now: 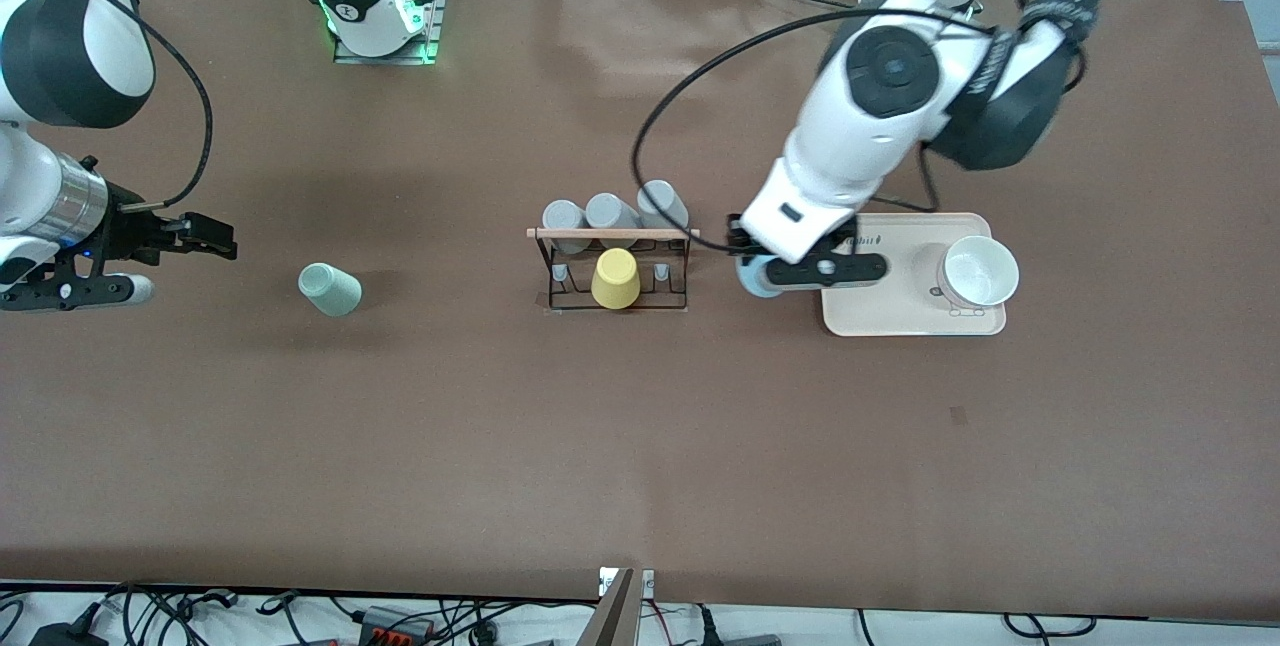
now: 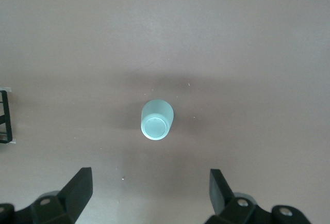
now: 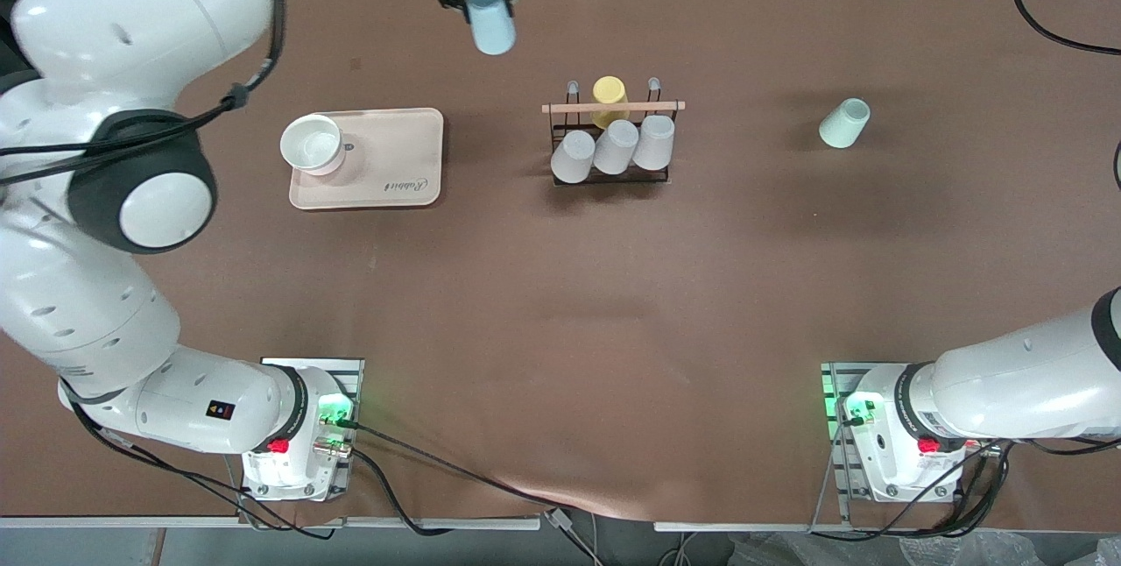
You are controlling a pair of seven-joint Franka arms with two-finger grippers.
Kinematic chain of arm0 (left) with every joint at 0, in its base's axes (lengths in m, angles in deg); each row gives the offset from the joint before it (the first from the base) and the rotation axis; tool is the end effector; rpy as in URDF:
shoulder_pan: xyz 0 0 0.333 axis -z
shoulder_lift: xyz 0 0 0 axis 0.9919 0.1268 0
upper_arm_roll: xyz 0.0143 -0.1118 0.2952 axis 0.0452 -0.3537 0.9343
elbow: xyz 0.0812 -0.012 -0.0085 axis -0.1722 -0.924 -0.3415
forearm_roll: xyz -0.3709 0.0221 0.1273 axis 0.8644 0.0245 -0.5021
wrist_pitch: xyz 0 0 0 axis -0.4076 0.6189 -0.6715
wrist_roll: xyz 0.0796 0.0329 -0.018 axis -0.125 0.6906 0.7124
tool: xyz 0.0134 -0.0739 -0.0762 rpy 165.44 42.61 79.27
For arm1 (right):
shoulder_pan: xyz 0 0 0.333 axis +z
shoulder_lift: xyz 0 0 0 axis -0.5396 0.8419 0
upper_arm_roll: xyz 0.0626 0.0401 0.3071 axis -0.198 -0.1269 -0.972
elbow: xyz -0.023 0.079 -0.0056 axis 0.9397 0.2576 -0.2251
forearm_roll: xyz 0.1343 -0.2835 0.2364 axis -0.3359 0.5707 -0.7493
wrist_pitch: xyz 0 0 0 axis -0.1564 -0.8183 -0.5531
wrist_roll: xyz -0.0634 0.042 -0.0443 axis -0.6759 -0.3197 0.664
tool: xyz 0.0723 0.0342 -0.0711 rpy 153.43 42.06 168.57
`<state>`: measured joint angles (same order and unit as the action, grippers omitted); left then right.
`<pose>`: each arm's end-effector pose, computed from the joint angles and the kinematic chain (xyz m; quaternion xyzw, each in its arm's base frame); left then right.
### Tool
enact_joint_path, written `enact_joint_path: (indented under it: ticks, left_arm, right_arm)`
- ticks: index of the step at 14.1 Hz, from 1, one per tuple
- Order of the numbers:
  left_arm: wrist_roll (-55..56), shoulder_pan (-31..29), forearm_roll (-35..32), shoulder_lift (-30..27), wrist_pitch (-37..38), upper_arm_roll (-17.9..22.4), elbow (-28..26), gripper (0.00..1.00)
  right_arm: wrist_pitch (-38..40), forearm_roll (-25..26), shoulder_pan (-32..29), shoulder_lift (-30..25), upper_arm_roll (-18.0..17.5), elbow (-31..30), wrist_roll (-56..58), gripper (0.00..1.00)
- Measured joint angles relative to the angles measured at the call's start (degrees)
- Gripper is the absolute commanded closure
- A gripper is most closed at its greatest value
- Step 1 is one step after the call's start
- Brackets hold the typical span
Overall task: Hang scattered cups on rack with three cups
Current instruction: 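Carry the blue cup to the rack while the right gripper reaches the teal cup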
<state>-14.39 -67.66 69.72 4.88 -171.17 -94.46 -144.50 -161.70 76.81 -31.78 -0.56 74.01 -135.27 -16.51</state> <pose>0.5859 -0.3673 0.4647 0.9963 0.0705 -0.0044 0.0496 0.6207 0.0004 0.4900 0.9977 0.0427 -0.0518 0.0021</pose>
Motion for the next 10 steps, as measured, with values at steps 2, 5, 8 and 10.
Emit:
enact_joint_path:
  ticks: [2,5,8,10]
  left_arm:
    - [3.4,2.7,-0.6,4.0,-0.3,0.1,3.3,0.72]
    - [6.7,5.5,-5.8,6.8,-1.4,0.1,5.2,0.72]
    - [8.5,6.0,-6.5,6.9,-1.4,0.0,6.3,0.72]
    - [10.3,7.1,-6.5,7.1,-2.0,0.0,6.2,0.72]
  right_arm:
    - [0.2,0.0,0.1,0.8,0.0,-0.2,0.0,0.00]
    - [-1.1,0.0,0.6,4.2,-0.1,-0.9,-0.5,0.00]
    - [-2.7,0.0,2.2,6.9,-0.1,-1.6,-2.0,0.00]
    - [-5.7,0.0,2.9,7.1,-0.1,-3.9,-2.6,0.00]
